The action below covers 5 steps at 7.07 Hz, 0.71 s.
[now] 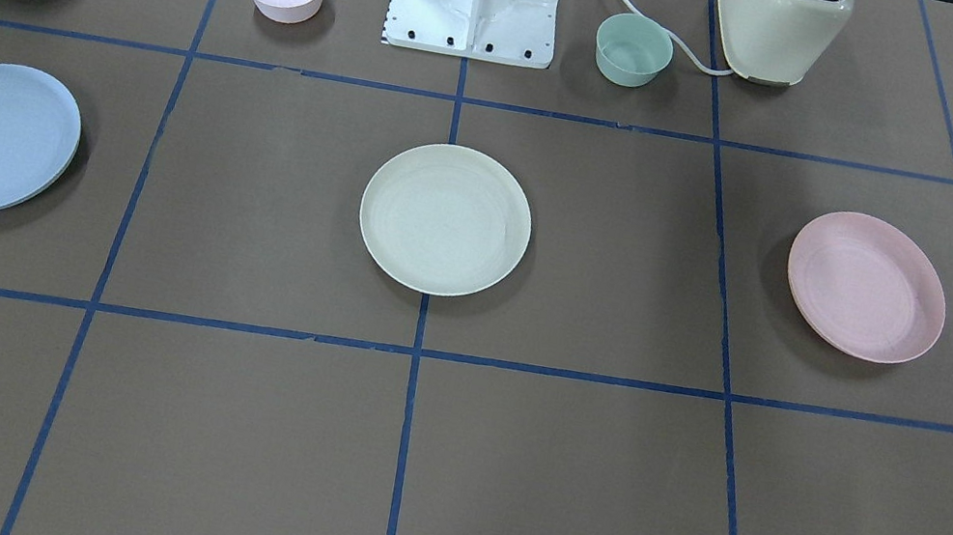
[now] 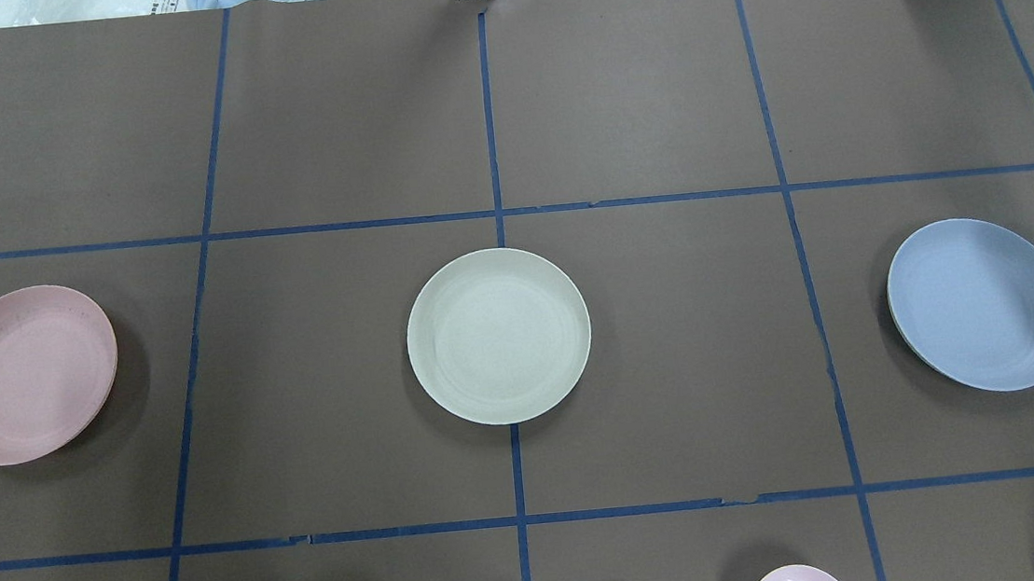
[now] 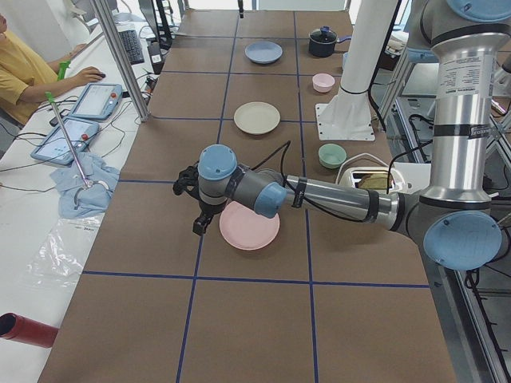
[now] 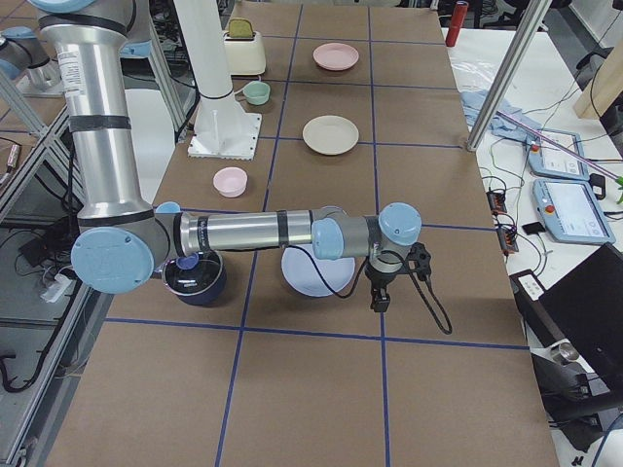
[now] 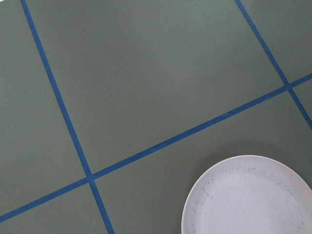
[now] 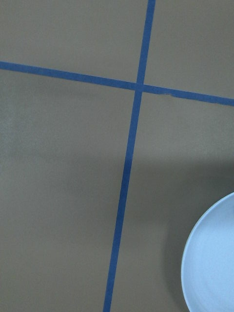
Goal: Stack three plates with pink and blue
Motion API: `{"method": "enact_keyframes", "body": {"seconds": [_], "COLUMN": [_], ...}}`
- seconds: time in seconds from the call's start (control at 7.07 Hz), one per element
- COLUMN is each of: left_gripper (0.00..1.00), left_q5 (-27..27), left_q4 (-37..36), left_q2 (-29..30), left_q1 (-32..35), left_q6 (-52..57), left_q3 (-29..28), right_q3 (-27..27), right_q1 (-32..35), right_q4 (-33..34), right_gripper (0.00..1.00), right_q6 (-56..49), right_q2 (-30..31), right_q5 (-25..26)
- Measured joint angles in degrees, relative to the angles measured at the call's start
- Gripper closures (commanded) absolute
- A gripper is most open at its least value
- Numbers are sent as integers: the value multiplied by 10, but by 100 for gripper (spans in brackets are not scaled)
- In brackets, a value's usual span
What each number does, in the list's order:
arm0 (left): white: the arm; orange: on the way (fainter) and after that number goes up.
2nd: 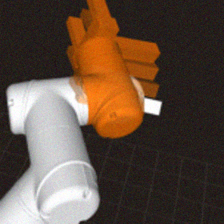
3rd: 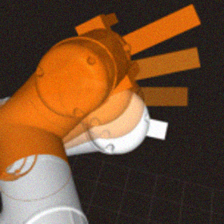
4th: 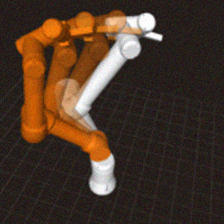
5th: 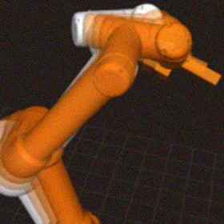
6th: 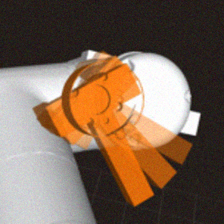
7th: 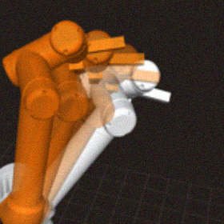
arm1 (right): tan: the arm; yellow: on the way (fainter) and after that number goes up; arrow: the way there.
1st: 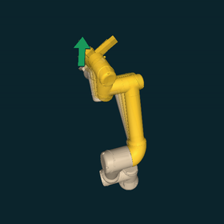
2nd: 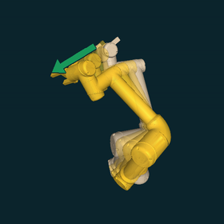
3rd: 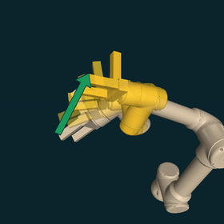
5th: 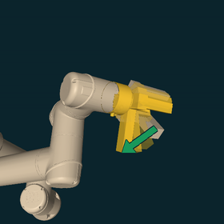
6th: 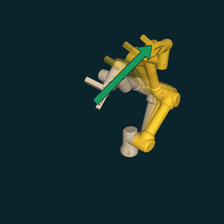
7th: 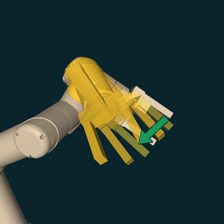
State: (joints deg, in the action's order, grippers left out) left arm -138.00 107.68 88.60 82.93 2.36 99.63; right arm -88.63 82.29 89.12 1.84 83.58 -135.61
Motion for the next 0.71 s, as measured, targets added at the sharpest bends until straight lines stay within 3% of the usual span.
{"method": "enact_keyframes", "body": {"seconds": [0.42,0.57,0.71], "left_gripper": [5,5,11], "left_q5": [4,5,4], "left_q4": [48,107,176], "left_q2": [3,5,7], "left_q1": [-110,-131,-141], "left_q6": [-99,-114,-125], "left_q3": [-57,-109,-168], "right_q3": [6,13,21], "right_q1": [-17,-23,-26], "right_q4": [-25,-49,-69], "right_gripper": [0,0,0], "right_q6": [0,0,0], "right_q2": [0,2,3], "right_q5": [0,0,-1]}}
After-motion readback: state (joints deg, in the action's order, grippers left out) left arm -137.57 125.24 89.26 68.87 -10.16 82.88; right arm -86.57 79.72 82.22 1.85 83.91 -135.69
